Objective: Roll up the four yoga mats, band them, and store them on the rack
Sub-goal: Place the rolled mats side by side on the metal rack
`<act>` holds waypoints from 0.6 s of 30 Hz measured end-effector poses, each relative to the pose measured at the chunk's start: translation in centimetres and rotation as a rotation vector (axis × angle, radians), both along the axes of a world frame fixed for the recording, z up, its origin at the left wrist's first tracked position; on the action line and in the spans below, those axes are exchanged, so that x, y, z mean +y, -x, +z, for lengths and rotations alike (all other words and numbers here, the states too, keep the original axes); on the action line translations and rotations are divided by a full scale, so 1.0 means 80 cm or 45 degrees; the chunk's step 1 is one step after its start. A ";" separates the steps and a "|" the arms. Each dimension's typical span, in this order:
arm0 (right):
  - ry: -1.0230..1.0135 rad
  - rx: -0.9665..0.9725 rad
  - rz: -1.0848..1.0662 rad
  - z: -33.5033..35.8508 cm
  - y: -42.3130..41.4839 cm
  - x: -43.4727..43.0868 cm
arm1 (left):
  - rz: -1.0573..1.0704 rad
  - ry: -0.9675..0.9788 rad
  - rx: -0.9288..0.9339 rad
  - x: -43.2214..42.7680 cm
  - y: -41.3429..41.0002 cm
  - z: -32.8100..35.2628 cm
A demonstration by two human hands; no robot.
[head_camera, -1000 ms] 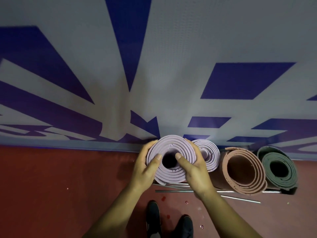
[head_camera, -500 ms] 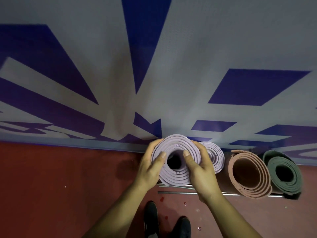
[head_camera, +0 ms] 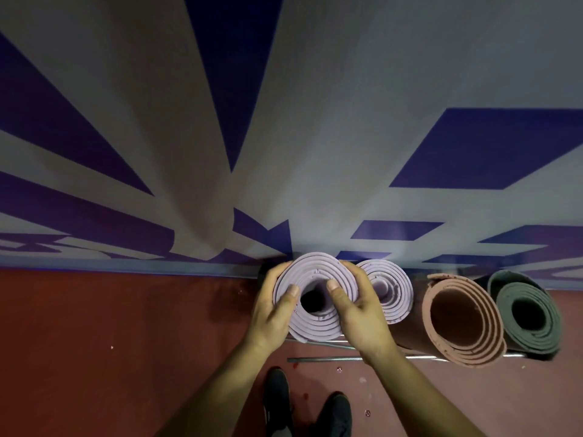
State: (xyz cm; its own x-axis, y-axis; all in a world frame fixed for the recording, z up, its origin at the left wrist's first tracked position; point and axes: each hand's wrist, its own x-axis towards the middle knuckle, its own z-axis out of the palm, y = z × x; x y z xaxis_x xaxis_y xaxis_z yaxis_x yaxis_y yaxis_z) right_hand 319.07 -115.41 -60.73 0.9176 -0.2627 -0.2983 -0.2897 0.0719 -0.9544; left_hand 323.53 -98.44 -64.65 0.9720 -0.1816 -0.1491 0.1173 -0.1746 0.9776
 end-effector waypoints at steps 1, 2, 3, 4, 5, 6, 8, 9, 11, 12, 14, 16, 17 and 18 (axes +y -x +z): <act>0.010 0.008 0.006 -0.004 -0.002 -0.001 | 0.003 -0.019 0.001 0.001 -0.001 -0.006; 0.019 0.016 0.019 -0.010 -0.005 -0.002 | 0.001 -0.037 0.000 0.001 -0.003 -0.011; 0.033 0.023 0.039 -0.015 -0.007 -0.003 | -0.001 -0.051 -0.002 0.000 -0.003 -0.017; 0.052 0.031 0.056 -0.021 -0.008 -0.004 | 0.000 -0.058 -0.003 0.000 -0.004 -0.023; 0.072 0.039 0.064 -0.026 -0.010 -0.006 | 0.003 -0.062 -0.004 0.000 -0.004 -0.030; 0.094 0.041 0.068 -0.032 -0.011 -0.007 | 0.009 -0.061 -0.007 0.000 -0.004 -0.037; 0.139 0.026 0.080 -0.043 -0.012 -0.010 | 0.002 -0.065 -0.017 -0.001 -0.006 -0.049; 0.159 0.027 0.088 -0.048 -0.013 -0.012 | -0.009 -0.070 -0.010 -0.002 -0.006 -0.055; 0.214 0.028 0.100 -0.057 -0.012 -0.013 | -0.013 -0.065 -0.007 -0.004 -0.002 -0.067; 0.247 0.019 0.107 -0.061 -0.012 -0.013 | -0.009 -0.063 -0.011 -0.003 0.000 -0.074; 0.293 -0.005 0.124 -0.071 -0.012 -0.013 | 0.002 -0.096 -0.022 -0.001 0.002 -0.086; 0.333 -0.040 0.119 -0.080 -0.012 -0.014 | 0.005 -0.145 -0.052 -0.001 0.000 -0.094; 0.360 -0.041 0.115 -0.085 -0.011 -0.014 | 0.003 -0.166 -0.063 -0.001 -0.001 -0.098; 0.392 -0.029 0.116 -0.089 -0.011 -0.015 | 0.007 -0.179 -0.069 -0.002 -0.001 -0.100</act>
